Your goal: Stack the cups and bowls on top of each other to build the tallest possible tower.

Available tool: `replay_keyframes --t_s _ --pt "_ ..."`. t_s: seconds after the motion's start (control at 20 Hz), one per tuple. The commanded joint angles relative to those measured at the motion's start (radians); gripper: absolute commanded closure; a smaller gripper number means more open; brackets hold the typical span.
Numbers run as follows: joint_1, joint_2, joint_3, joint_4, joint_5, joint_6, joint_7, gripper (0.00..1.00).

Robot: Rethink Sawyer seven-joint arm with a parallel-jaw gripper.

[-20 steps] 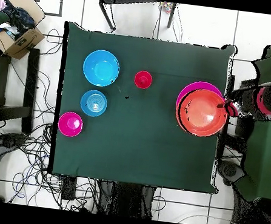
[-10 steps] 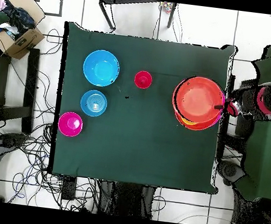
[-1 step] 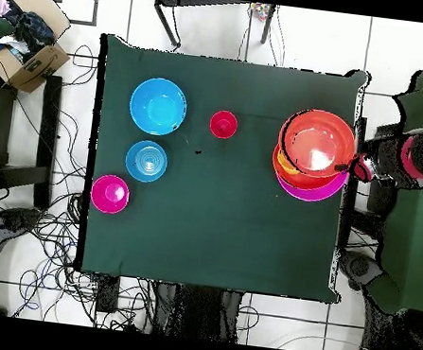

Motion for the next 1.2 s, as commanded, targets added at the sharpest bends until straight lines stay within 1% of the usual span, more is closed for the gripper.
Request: replay_keyframes --t_s 0.05,0.3,0.55,0.65,0.75,0.85,1.0,1.05,1.2 --pt "0.022 -0.012 -0.052 -0.026 -0.031 0.048 -0.274 0.0" --pt "0.019 -0.018 -0.049 -0.014 -0.033 0.041 -0.281 0.0" --pt "0.013 -0.03 -0.041 0.026 -0.035 0.01 -0.28 0.0" --pt "0.012 -0.032 -0.044 0.052 -0.035 -0.02 -0.247 0.0" --pt "0.011 -0.043 -0.046 0.09 -0.037 -0.052 -0.213 0.0" --pt "0.009 -0.063 -0.047 0.148 -0.044 -0.095 -0.172 0.0" --pt "0.002 -0.103 -0.055 0.255 -0.048 -0.175 -0.062 0.0" --pt "-0.002 -0.113 -0.056 0.286 -0.049 -0.198 -0.041 0.0" --pt "-0.015 -0.138 -0.062 0.364 -0.06 -0.256 -0.017 0.0"
